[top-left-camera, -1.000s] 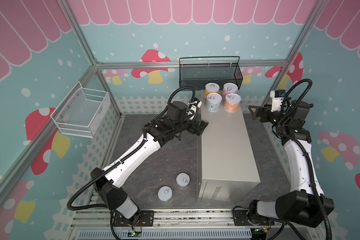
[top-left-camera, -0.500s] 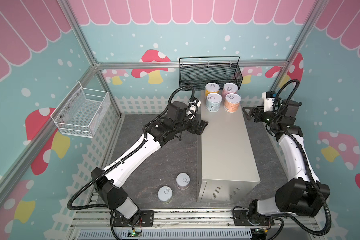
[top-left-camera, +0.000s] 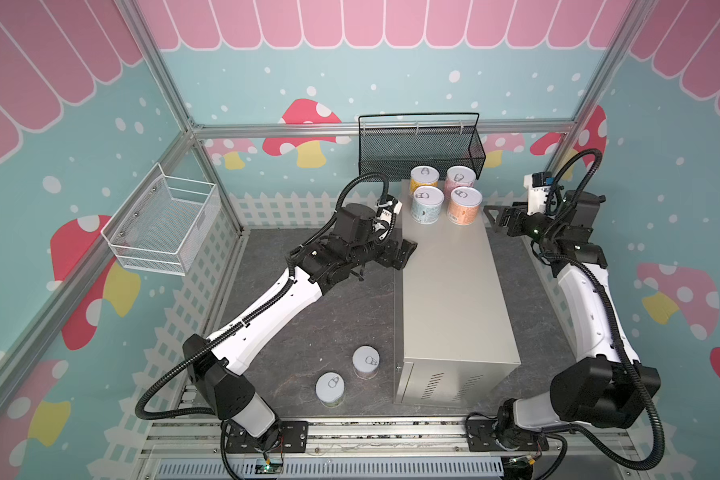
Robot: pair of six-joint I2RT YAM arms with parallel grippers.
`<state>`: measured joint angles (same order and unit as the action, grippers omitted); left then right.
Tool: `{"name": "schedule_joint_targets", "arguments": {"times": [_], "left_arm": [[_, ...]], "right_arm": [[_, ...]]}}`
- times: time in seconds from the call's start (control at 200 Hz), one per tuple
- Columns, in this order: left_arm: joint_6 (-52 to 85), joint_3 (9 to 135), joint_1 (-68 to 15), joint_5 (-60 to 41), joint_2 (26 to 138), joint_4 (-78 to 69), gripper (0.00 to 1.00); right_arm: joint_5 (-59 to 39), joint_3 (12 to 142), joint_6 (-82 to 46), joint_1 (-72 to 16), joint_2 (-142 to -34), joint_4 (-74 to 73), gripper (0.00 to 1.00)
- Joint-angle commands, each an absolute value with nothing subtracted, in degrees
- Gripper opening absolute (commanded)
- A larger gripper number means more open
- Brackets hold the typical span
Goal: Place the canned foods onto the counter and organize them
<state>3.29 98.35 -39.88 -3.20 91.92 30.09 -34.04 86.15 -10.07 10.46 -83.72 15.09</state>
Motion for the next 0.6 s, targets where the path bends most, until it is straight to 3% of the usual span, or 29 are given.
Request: {"name": "schedule_joint_targets", "arguments": {"times": [0.0, 0.595], "left_arm": [[3.05, 96.85, -39.65, -2.99, 91.41, 32.28, 0.99], [4.02, 97.02, -38.82, -0.93, 91.49, 31.74, 0.99]], "right_arm": [[-34.07, 87.62, -8.61, 9.54, -84.87, 15.34, 0.99], [-28.89, 86.62, -8.0, 9.13, -82.55, 17.26, 0.99]]}}
